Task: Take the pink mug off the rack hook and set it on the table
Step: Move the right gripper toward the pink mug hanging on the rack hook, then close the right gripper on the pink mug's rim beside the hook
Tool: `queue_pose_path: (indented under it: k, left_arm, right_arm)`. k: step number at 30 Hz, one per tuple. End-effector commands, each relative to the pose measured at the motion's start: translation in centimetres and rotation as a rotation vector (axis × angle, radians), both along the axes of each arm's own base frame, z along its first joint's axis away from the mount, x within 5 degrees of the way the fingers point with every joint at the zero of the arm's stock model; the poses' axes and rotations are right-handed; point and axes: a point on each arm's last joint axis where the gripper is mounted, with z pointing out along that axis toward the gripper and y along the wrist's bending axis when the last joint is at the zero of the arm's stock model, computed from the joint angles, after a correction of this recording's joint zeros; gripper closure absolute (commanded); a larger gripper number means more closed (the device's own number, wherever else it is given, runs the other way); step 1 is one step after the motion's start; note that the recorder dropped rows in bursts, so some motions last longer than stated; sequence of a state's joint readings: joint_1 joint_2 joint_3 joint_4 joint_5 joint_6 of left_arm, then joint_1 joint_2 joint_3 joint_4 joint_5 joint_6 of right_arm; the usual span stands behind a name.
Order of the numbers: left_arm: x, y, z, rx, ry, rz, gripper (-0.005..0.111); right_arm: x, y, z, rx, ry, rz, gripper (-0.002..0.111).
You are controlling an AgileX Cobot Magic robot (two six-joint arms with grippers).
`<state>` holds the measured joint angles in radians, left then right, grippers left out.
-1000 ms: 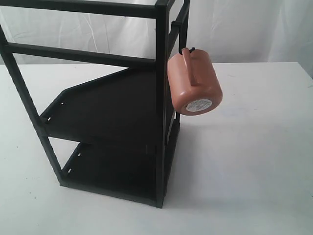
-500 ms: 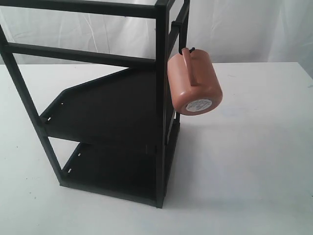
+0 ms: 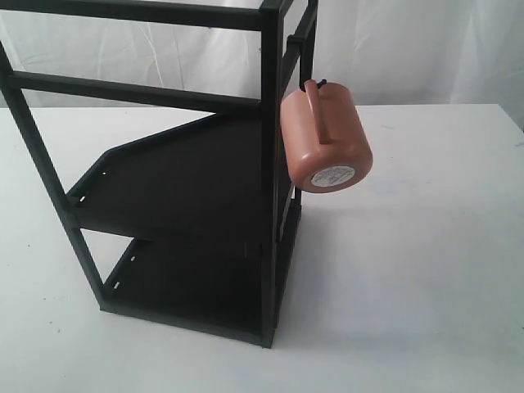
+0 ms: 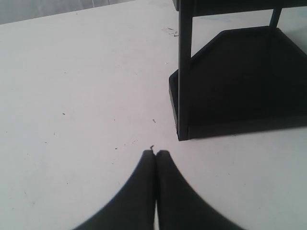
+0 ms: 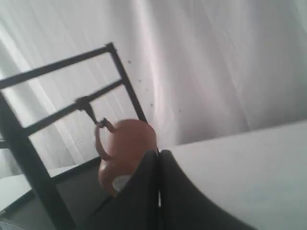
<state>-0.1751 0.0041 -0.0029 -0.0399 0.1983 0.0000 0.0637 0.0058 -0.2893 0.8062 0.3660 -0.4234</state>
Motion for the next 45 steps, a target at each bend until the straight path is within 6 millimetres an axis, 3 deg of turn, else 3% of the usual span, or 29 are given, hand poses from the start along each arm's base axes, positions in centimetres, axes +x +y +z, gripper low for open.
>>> queue_pose_path:
  k: [1, 4, 10, 16, 26, 45]
  left_arm:
    - [0.0, 0.0, -0.1, -0.003, 0.004, 0.001, 0.107]
    - [0.0, 0.0, -0.1, -0.003, 0.004, 0.001, 0.107]
    - [0.0, 0.0, -0.1, -0.003, 0.004, 0.001, 0.107]
    - [0.0, 0.0, -0.1, -0.003, 0.004, 0.001, 0.107]
    - [0.0, 0.0, -0.1, -0.003, 0.004, 0.001, 0.107]
    - [0.0, 0.0, -0.1, -0.003, 0.004, 0.001, 0.107]
  right_arm:
    - [-0.5, 1.0, 4.6, -0.232, -0.060, 0.129, 0.108]
    - [1.8, 1.9, 6.6, -0.398, -0.020, 0.232, 0.105]
    - [8.2, 4.3, 7.3, -0.563, 0.063, 0.405, 0.069]
    - [11.3, 5.9, 6.7, -0.526, 0.051, 0.462, 0.068]
    - [14.5, 8.5, 4.4, -0.619, 0.055, 0.500, 0.055]
    - [18.0, 13.3, 3.0, -0.724, 0.082, 0.370, 0.055]
